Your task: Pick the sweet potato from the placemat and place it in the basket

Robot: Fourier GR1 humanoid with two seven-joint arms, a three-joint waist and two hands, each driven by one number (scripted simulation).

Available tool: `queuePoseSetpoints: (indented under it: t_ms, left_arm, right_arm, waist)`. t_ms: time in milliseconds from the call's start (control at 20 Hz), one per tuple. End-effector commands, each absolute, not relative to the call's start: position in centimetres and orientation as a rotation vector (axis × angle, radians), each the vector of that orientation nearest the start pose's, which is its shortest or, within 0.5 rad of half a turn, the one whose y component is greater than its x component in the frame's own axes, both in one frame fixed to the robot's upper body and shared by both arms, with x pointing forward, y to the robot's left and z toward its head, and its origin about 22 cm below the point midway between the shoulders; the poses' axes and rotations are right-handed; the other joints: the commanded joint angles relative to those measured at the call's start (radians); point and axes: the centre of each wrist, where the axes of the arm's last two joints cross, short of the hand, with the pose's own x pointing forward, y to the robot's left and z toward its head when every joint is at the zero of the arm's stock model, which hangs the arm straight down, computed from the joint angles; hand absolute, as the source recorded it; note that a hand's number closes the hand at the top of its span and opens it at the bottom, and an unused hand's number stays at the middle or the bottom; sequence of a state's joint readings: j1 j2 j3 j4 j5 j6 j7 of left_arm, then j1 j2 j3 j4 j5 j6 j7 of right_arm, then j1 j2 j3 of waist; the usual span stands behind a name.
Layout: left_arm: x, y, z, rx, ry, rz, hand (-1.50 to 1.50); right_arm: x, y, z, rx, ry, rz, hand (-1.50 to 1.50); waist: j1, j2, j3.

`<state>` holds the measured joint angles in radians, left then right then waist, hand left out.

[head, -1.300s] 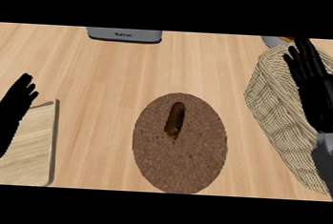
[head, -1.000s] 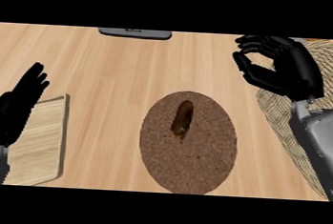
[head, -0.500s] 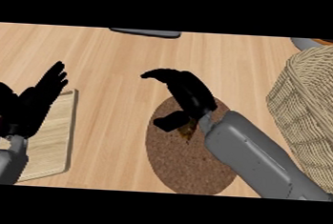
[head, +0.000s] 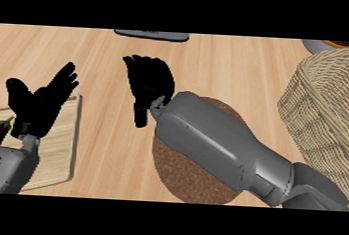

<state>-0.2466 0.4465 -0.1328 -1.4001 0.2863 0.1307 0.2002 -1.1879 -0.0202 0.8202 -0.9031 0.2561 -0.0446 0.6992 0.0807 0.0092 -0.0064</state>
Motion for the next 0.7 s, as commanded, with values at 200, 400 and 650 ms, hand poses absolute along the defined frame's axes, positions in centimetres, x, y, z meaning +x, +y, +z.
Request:
queuePoseSetpoints:
  t_ms: [200, 400, 650]
  left_arm:
    - [30.3, 29.2, 4.9, 0.133, -1.408, -0.134, 0.0]
    - [30.6, 29.4, 4.6, 0.155, -1.41, -0.143, 0.0]
    - [31.0, 29.5, 4.6, 0.142, -1.396, -0.098, 0.0]
  right_arm:
    - [37.1, 7.6, 22.9, -1.134, -0.942, 1.394, -1.5]
    - [37.9, 7.8, 26.6, -1.028, -0.798, 1.471, -1.5]
    - [39.5, 6.8, 27.2, -0.877, -0.641, 1.522, -1.5]
  waist:
    - [0.004, -0.001, 0.0]
    - [-0.008, 0.003, 0.001]
    - [-0.028, -0.001, 0.003]
